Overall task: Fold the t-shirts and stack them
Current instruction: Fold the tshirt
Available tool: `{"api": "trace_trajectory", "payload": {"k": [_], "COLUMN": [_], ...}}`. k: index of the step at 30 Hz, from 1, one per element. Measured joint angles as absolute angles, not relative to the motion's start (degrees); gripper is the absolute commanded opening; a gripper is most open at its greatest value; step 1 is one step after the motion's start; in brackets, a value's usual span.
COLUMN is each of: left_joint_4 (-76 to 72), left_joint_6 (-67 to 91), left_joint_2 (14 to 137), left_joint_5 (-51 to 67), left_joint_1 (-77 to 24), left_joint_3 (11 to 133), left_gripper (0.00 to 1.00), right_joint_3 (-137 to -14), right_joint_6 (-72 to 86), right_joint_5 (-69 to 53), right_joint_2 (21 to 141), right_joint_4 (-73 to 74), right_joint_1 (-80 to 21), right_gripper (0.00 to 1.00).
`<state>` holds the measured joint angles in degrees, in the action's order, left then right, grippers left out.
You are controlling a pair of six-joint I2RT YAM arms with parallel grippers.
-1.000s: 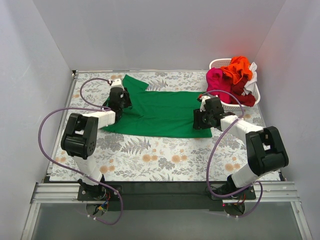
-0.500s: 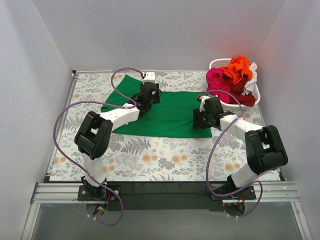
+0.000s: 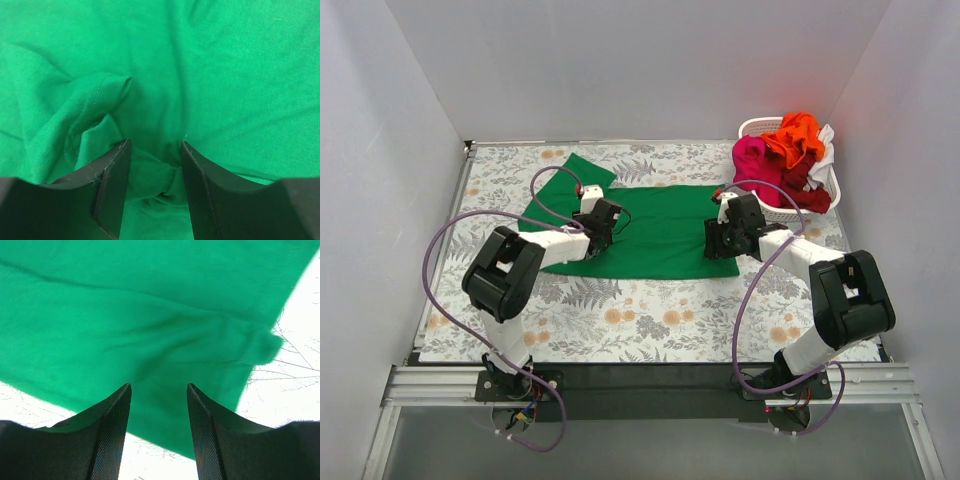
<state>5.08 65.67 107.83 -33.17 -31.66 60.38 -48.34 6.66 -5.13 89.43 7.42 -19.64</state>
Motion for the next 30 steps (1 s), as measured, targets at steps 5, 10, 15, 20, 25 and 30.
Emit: {"api": "trace_trajectory", "payload": {"k": [5,10,15,20,25,30], "left_joint_4": [6.87,5.98,3.49,2.92,5.45,7.55], "left_joint_6": [67.96,68.12,67.11,66.74,67.83,68.77], "left_joint_2": [102.39,97.36,93.23,93.25,96.36,97.36], "left_joint_5": [-35.88,-36.95,-37.06,-38.24,-40.53,-42.15], "left_joint_1": [-31.66,-31.64,-31.62,-31.62,-31.59,-31.09], "left_joint_3": [54.72,50.81,50.06,50.17,51.66,52.27], "left_gripper": [0.43,0.43,0.44,0.43,0.43,0.43], "right_joint_3": [-48.45,-49.25,-50.33,-51.13,-51.33,-51.33], "right_joint_6": [6.66,6.63,6.63,6.68,6.68,6.66], "right_joint_5": [-5.17,-5.34,-4.95,-4.03,-3.77,-3.75], "right_joint_2": [90.08,91.94,93.73,94.5,94.61,94.61], "right_joint_4": [7.46,7.49,7.6,8.16,8.51,8.56], "right_joint_1": [-20.01,-20.27,-20.34,-20.38,-20.38,-20.38], "right_gripper": [0.44,0.44,0.44,0.44,0.44,0.44]}}
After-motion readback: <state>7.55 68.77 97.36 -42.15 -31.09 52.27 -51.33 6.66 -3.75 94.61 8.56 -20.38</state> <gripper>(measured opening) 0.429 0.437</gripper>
